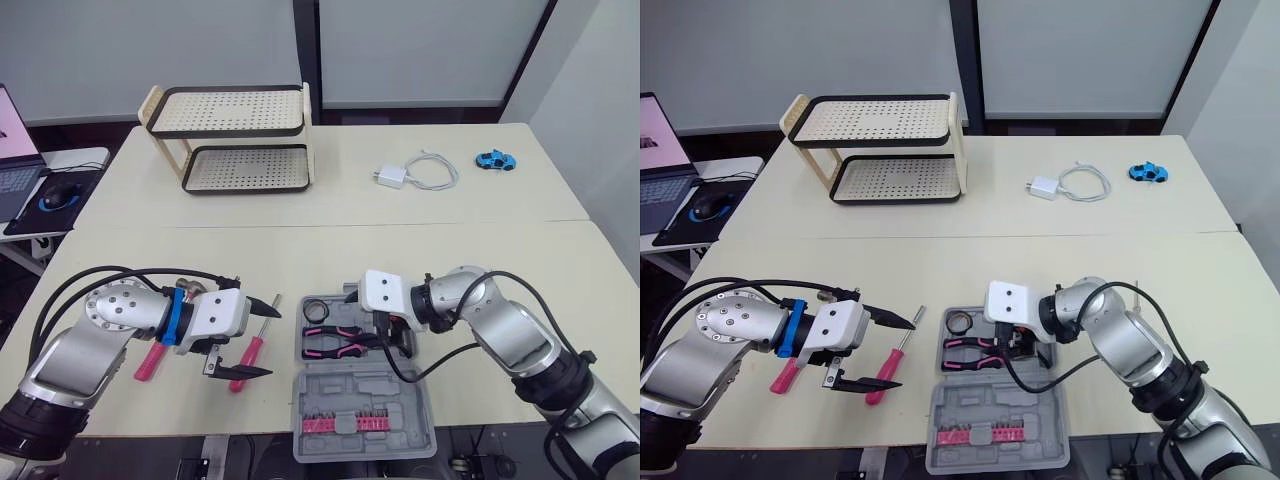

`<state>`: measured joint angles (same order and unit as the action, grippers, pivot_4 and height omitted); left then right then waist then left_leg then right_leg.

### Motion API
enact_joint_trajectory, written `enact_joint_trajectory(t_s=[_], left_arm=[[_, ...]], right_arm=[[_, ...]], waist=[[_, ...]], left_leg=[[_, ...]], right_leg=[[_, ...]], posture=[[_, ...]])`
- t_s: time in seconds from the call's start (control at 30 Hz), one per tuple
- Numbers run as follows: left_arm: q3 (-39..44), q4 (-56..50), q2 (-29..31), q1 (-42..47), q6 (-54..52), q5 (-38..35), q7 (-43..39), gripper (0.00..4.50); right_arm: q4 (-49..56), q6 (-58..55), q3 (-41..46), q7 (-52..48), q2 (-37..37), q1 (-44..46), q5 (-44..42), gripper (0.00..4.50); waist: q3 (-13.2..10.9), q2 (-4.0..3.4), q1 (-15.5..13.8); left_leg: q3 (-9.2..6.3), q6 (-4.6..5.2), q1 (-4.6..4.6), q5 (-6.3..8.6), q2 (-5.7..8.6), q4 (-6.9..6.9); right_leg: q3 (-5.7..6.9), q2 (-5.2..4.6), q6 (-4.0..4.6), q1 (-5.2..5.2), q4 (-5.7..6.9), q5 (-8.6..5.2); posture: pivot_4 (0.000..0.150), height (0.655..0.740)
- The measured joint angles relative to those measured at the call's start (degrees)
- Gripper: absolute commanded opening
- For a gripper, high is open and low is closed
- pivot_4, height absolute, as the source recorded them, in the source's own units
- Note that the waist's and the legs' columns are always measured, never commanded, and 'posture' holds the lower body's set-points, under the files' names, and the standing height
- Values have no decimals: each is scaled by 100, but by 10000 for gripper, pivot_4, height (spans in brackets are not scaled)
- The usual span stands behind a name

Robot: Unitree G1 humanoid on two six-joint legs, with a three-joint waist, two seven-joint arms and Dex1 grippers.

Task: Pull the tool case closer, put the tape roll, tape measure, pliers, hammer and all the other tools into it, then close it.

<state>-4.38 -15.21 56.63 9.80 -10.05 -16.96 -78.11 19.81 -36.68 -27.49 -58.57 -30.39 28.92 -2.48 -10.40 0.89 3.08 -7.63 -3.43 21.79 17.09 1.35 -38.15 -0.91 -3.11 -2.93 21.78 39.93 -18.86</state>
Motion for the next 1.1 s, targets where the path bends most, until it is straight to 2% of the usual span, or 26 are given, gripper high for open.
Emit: enact_joint_trajectory(t_s=[0.2,0.53,0.9,1.1], left_arm=[[1,-34,0,-4,-79,-64,7,45000],[0,-35,0,-4,-78,-64,8,45000],[0,-118,0,-7,-137,-64,106,45000],[27,-175,0,-125,-215,-89,156,45000]], right_arm=[[-452,271,-27,451,300,-278,63,804],[-1083,358,-426,642,464,-325,375,357],[-1345,110,-563,620,580,-115,477,357],[-1352,365,-556,640,585,-157,540,357]], waist=[[0,0,8],[0,0,16],[8,0,17],[11,-1,18]], left_leg=[[2,-2,-3,-1,2,1],[2,-3,-3,-2,3,0],[1,-1,-12,-1,2,0],[2,0,-14,0,2,1]], right_leg=[[0,2,0,1,3,0],[-1,3,0,1,3,0],[-1,5,0,-5,5,0],[-2,5,0,-5,6,0]], posture=[[1500,7400],[1500,7400],[1500,7400],[1500,7400]])
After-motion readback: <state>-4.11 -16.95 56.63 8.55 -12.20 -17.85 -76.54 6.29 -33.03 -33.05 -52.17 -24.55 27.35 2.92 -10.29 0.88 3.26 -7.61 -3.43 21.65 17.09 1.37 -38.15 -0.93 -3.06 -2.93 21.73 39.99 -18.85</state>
